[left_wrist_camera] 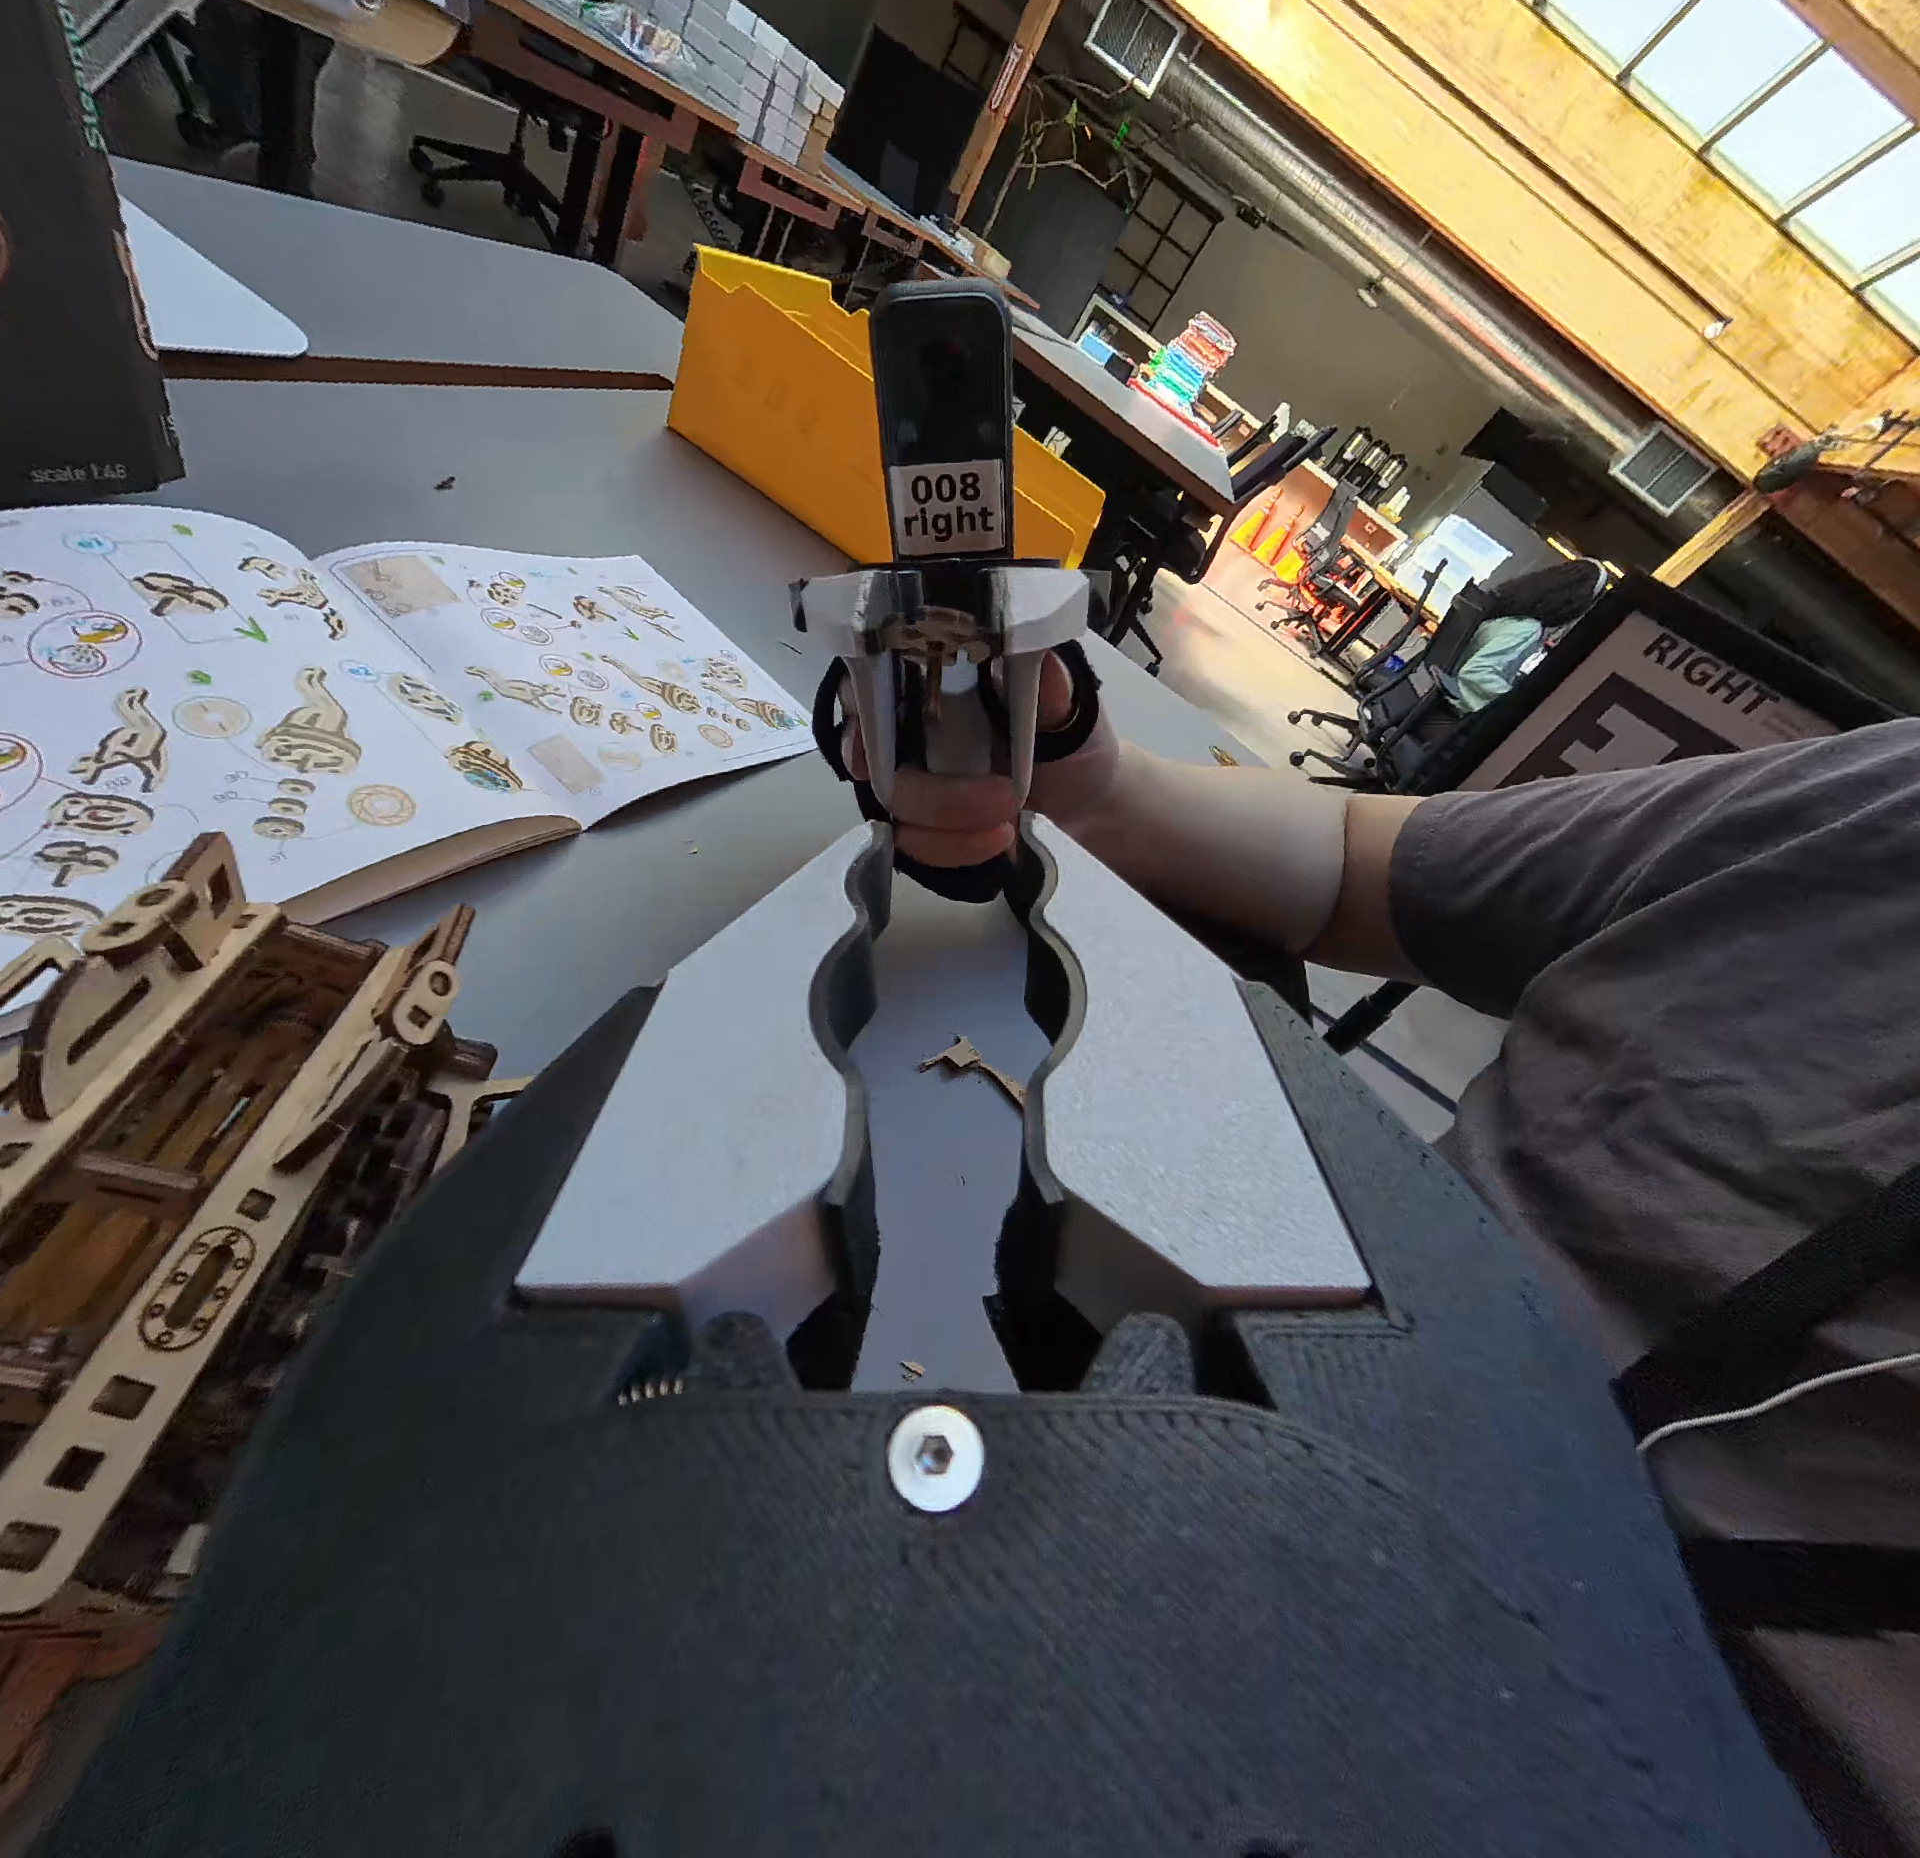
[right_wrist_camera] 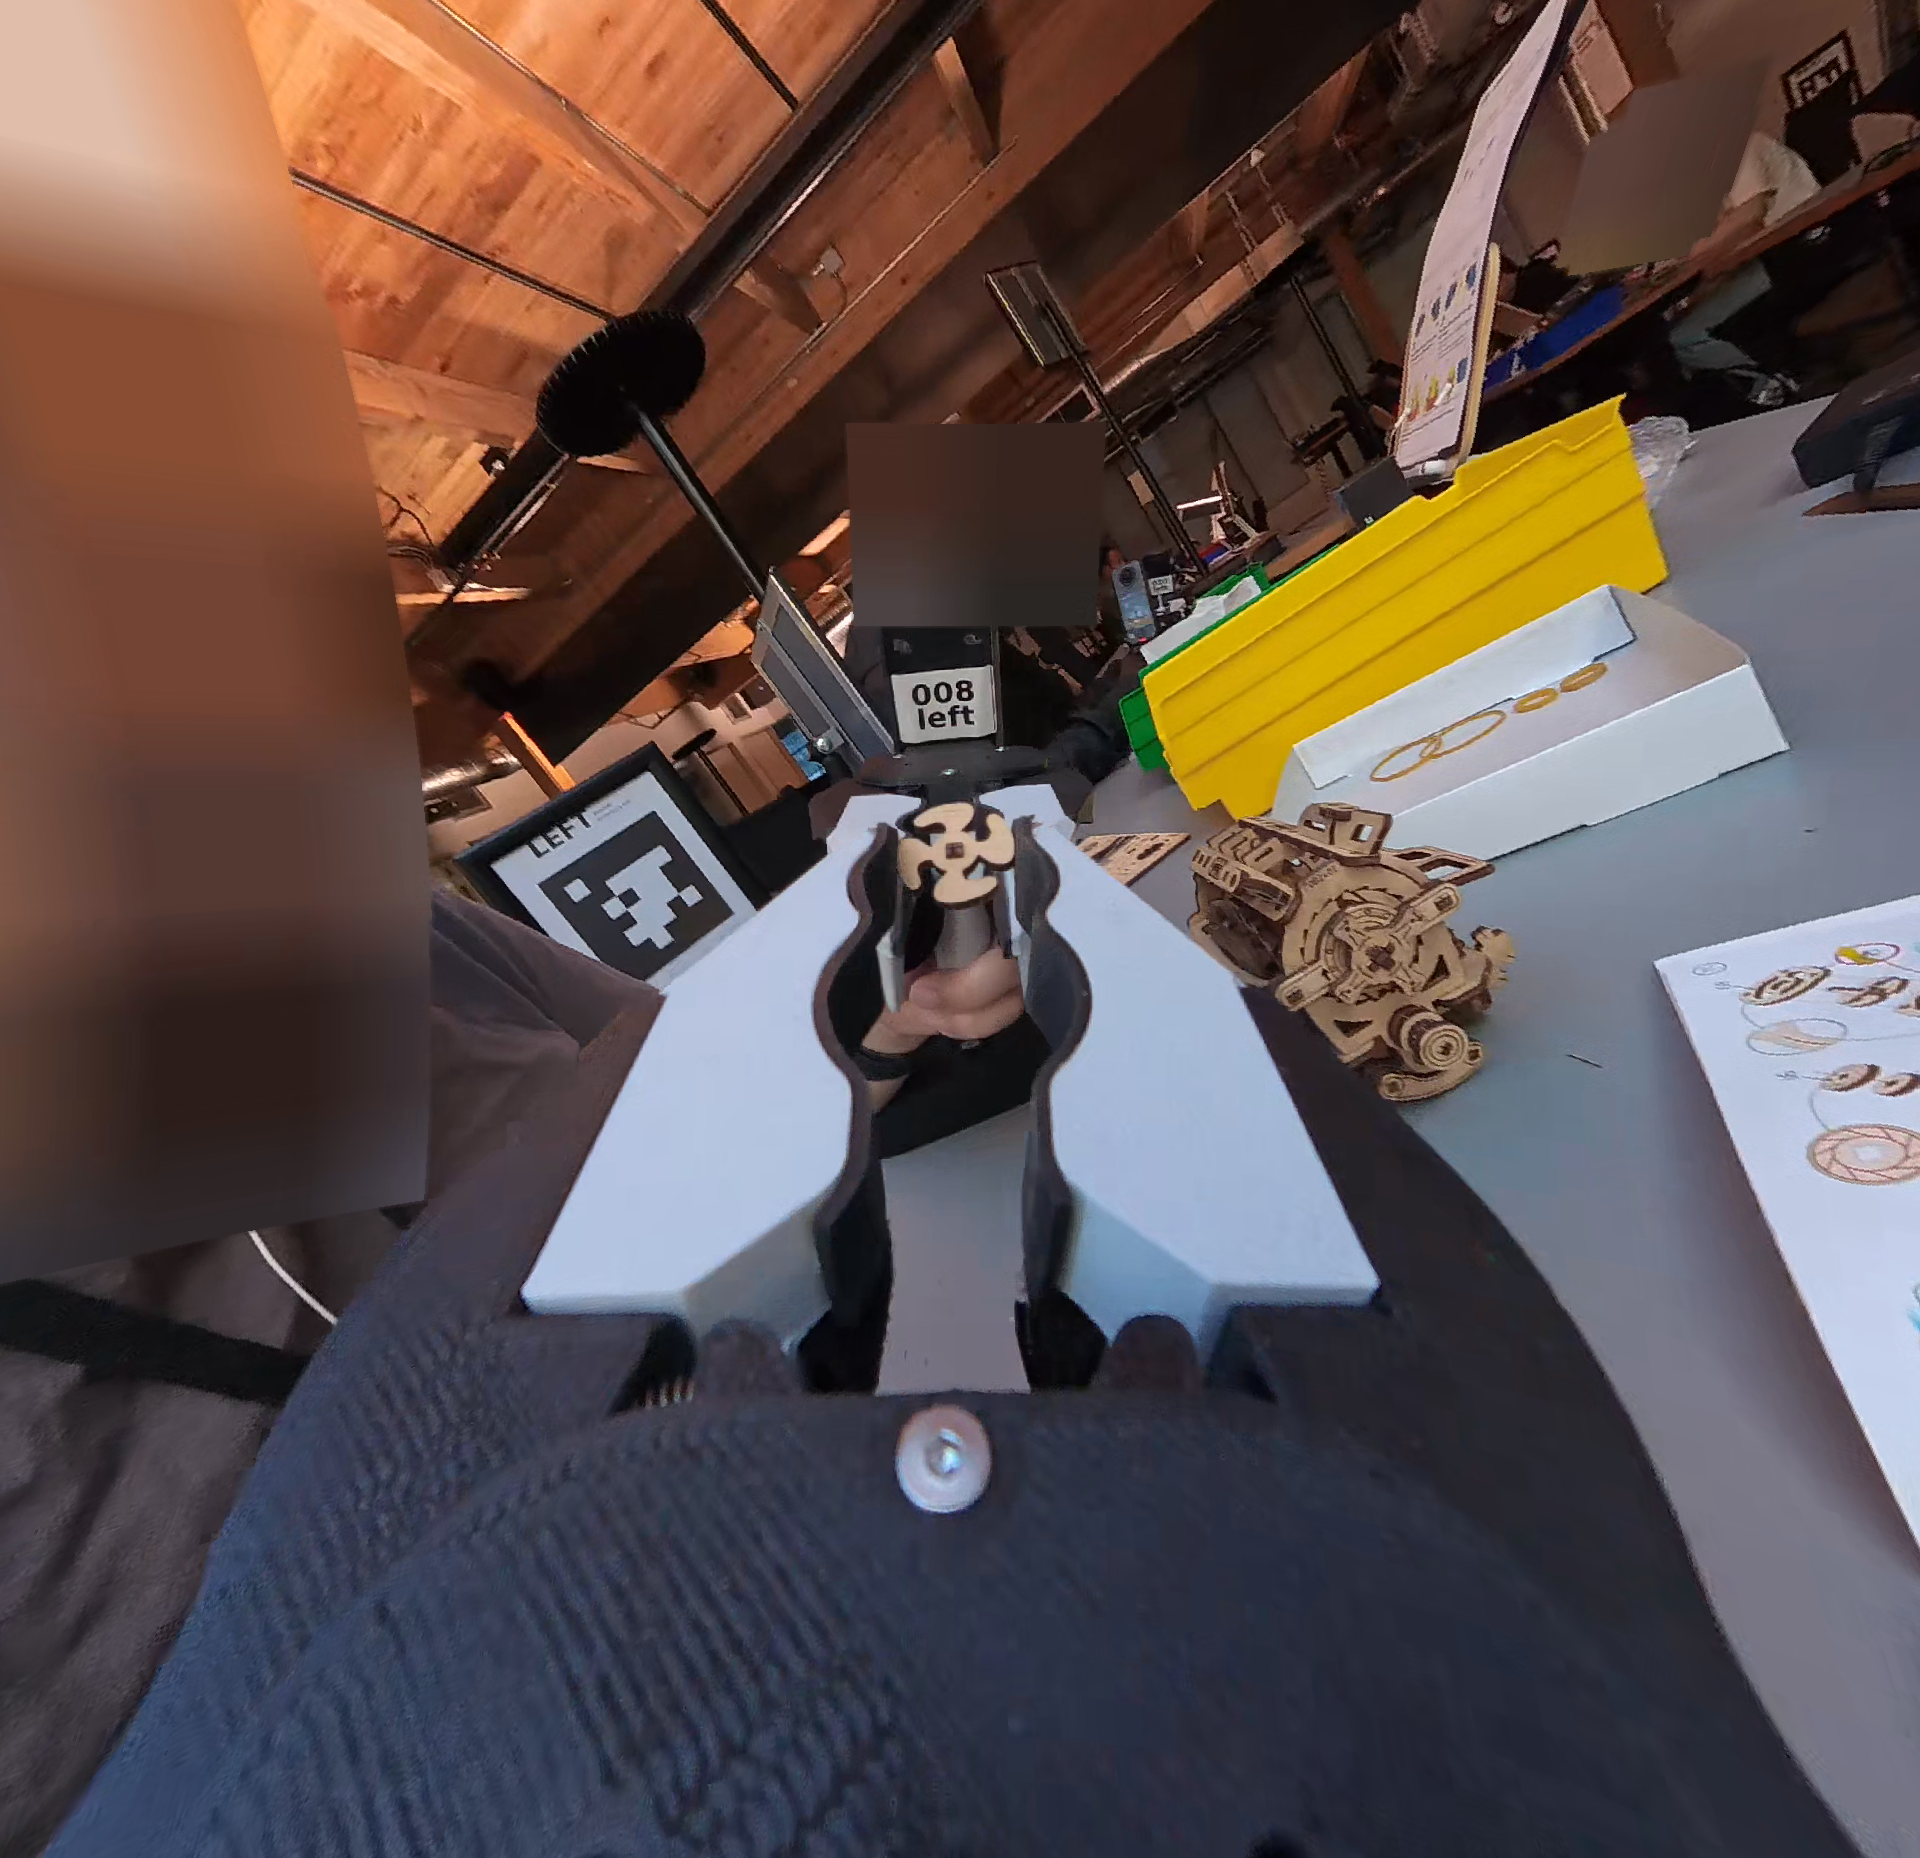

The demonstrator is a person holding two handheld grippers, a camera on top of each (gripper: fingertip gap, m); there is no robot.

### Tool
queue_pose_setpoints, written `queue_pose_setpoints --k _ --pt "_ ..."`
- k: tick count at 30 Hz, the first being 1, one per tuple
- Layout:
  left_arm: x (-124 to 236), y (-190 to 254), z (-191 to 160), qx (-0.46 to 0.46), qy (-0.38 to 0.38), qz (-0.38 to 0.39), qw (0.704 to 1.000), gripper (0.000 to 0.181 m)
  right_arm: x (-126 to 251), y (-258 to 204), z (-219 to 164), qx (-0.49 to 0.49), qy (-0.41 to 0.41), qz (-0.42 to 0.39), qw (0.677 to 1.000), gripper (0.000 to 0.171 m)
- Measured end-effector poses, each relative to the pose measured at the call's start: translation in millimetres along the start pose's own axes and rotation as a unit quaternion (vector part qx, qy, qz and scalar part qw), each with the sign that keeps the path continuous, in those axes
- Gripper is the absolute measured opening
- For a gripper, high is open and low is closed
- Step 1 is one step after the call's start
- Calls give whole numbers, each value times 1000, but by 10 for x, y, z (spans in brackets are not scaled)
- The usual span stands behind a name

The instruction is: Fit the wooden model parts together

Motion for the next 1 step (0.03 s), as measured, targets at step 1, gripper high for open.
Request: queue_pose_setpoints --k 1 --pt "-1 0 6 -9 4 6 1000 21 -7 -11 6 -17 9 9 1000 21"
Point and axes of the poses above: each gripper's, where its closed fingertips meet, x back along the fingers, z out of its top, y = z × x across the jaws, the point moved 2 cm from there along x, back along the fingers, and after that the axes turned 9 degrees about z, right-handed, at the moved point
